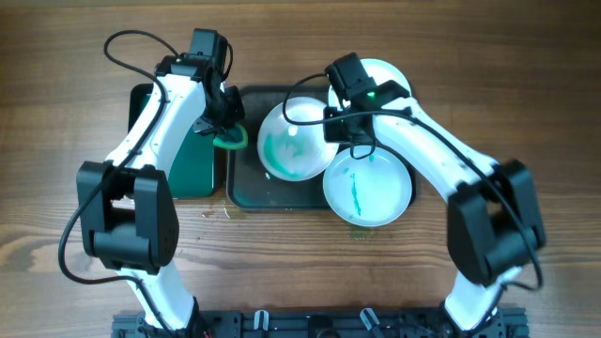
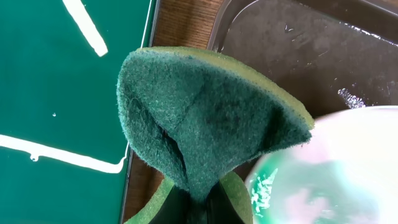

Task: Clean dirty plates on tray and stack at the side
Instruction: 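Lift the cleaned plate with the right gripper and carry it right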

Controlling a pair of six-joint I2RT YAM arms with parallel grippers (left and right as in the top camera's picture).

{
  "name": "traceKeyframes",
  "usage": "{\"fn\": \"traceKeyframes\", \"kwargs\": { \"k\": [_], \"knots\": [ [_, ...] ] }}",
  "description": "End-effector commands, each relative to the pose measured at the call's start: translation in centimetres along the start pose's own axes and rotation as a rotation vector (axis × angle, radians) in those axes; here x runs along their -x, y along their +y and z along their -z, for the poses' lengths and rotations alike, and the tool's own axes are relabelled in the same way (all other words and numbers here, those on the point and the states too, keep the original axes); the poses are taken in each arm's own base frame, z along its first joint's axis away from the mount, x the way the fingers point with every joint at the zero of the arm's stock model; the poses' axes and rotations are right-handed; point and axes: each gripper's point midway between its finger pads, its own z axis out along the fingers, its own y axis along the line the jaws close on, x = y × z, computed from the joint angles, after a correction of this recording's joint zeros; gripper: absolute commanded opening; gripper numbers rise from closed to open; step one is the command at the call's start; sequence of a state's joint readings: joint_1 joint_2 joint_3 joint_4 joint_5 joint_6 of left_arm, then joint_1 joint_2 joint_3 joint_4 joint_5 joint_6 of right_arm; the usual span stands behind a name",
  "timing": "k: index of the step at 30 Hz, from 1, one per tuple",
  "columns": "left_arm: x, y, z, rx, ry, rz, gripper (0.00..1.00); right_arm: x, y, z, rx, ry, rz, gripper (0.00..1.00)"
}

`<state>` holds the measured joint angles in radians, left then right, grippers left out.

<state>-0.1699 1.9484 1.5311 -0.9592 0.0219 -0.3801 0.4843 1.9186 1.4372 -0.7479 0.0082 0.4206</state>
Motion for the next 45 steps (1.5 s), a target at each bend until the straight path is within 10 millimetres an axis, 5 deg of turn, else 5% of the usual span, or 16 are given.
{"fn": "traceKeyframes", "kwargs": {
  "k": [1, 7, 18, 22, 28, 35, 40, 45],
  "knots": [
    [0.5, -1.1, 1.6, -0.008, -0.05, -0.03, 0.04, 2.9, -0.9, 4.9, -0.167, -0.196, 0.059, 0.04],
    [0.2, -2.1, 1.5, -0.017, -0.056, -0.055, 0.04, 3.7, -1.5, 10.1, -0.48, -0.41, 0.145, 0.04],
    [0.2, -2.1, 1.5, -0.018, -0.057, -0.055, 0.04, 2.7, 2.7, 19.7, -0.933, -0.837, 0.28, 0.04],
    [0.4, -2.2, 1.6, -0.021, -0.063, -0.055, 0.04, 2.3, 3.5, 21.7, -0.999, -0.919, 0.279, 0.04],
    [0.4, -2.2, 1.6, -0.021, -0.064, -0.055, 0.04, 2.2, 3.8, 21.4, -0.978, -0.911, 0.283, 0.04],
    [0.4, -2.2, 1.6, -0.021, -0.064, -0.055, 0.04, 1.1, 4.5, 11.8, -0.498, -0.516, 0.274, 0.04],
    [0.1, -2.2, 1.3, -0.025, -0.055, -0.056, 0.04, 1.4, 1.8, 7.4, -0.146, -0.221, 0.107, 0.04],
    [-1.4, -3.0, 0.5, -0.04, -0.014, -0.074, 0.04, 3.5, -3.7, 7.5, 0.139, -0.101, -0.095, 0.04]
  ]
}}
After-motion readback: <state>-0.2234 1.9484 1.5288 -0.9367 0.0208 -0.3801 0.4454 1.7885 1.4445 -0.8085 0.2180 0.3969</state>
